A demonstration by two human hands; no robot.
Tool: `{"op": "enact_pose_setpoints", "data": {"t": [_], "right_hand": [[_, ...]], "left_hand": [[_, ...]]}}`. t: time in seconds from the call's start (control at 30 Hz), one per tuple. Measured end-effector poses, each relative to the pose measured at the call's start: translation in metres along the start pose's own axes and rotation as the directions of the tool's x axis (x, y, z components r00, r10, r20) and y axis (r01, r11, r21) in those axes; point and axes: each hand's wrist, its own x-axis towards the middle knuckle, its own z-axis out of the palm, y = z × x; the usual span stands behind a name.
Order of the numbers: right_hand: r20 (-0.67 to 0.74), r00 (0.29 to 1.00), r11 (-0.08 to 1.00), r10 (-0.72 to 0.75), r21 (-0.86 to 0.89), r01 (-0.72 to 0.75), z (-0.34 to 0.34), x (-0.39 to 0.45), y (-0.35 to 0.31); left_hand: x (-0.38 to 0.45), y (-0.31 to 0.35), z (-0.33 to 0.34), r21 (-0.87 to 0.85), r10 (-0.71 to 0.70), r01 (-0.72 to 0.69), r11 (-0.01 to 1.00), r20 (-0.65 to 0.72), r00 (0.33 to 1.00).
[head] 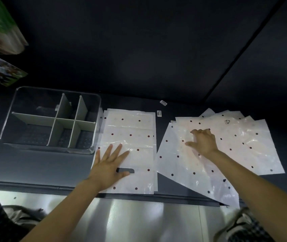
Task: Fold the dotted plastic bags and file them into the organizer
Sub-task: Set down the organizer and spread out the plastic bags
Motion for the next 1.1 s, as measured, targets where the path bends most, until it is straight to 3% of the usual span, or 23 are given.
{"op": "enact_pose_setpoints", "data": {"t": [0.07, 0.13, 0.2, 0.3, 0.37, 0.43, 0.5, 0.53, 0.57, 0.6, 0.67, 0.73, 0.77, 0.83, 0.93, 1.0, 1.1], "right_hand": [[-0.070, 0.993, 0.983, -0.092, 0.150, 0.101, -0.012, -0.005, -0.003], [-0.126, 0.974, 0.951, -0.188, 0.222, 0.213, -0.027, -0.013, -0.006], [-0.187, 0.949, 0.907, -0.253, 0.296, 0.300, -0.041, -0.021, -0.011], [-0.283, 0.937, 0.685, -0.205, 0.642, 0.344, -0.057, -0.029, -0.027], [-0.295, 0.951, 0.536, -0.090, 0.791, 0.296, -0.058, -0.029, -0.046], [-0.207, 0.977, 0.409, 0.051, 0.897, 0.168, -0.048, -0.025, -0.070], [-0.016, 0.989, 0.262, 0.145, 0.965, -0.022, -0.030, -0.020, -0.090], [0.065, 0.986, 0.236, 0.154, 0.967, -0.101, -0.021, -0.019, -0.099], [0.117, 0.982, 0.266, 0.146, 0.952, -0.153, -0.013, -0.019, -0.105], [0.136, 0.982, 0.338, 0.128, 0.925, -0.172, -0.005, -0.022, -0.108], [0.048, 0.996, 0.583, 0.080, 0.808, -0.085, 0.010, -0.032, -0.103], [-0.144, 0.988, 0.878, 0.053, 0.478, 0.023, 0.023, -0.044, -0.078], [-0.182, 0.982, 0.957, 0.048, 0.289, 0.007, 0.028, -0.050, -0.060], [-0.099, 0.992, 0.996, 0.082, 0.039, -0.078, 0.038, -0.061, -0.016], [0.088, 0.983, 0.987, 0.159, -0.029, -0.157, 0.053, -0.077, 0.046], [0.109, 0.977, 0.983, 0.182, 0.010, -0.185, 0.054, -0.076, 0.072], [0.137, 0.963, 0.972, 0.233, -0.002, -0.235, 0.041, -0.064, 0.094]], "left_hand": [[0.001, 0.004, -0.009, -0.151, -0.032, 0.022, 0.988, -0.065, 0.997], [0.001, 0.014, -0.022, -0.408, -0.121, 0.017, 0.913, -0.230, 0.966], [0.001, 0.027, -0.037, -0.659, -0.270, 0.006, 0.752, -0.300, 0.915], [-0.003, 0.053, -0.058, -0.905, -0.259, 0.000, 0.425, -0.121, 0.958], [-0.006, 0.068, -0.064, -0.960, -0.155, 0.077, 0.269, 0.035, 0.987], [-0.007, 0.077, -0.065, -0.978, -0.106, 0.160, 0.137, 0.146, 0.984], [-0.005, 0.079, -0.068, -0.987, -0.210, 0.160, 0.009, 0.154, 0.965], [-0.002, 0.077, -0.069, -0.992, -0.314, 0.130, 0.006, 0.121, 0.942], [0.001, 0.072, -0.071, -0.990, -0.420, 0.103, 0.094, 0.055, 0.906], [0.004, 0.064, -0.072, -0.965, -0.491, 0.092, 0.245, -0.042, 0.870], [0.006, 0.046, -0.071, -0.831, -0.483, 0.090, 0.549, -0.228, 0.845], [0.004, 0.032, -0.068, -0.665, -0.427, 0.127, 0.736, -0.311, 0.849], [0.003, 0.028, -0.066, -0.585, -0.406, 0.148, 0.797, -0.338, 0.849], [-0.002, 0.028, -0.061, -0.425, -0.339, 0.152, 0.893, -0.410, 0.847], [-0.005, 0.043, -0.045, -0.151, -0.064, -0.008, 0.988, -0.465, 0.883], [-0.007, 0.060, -0.034, -0.073, 0.070, -0.104, 0.992, -0.367, 0.928], [-0.005, 0.066, -0.013, -0.081, 0.061, -0.077, 0.994, -0.182, 0.981]]}}
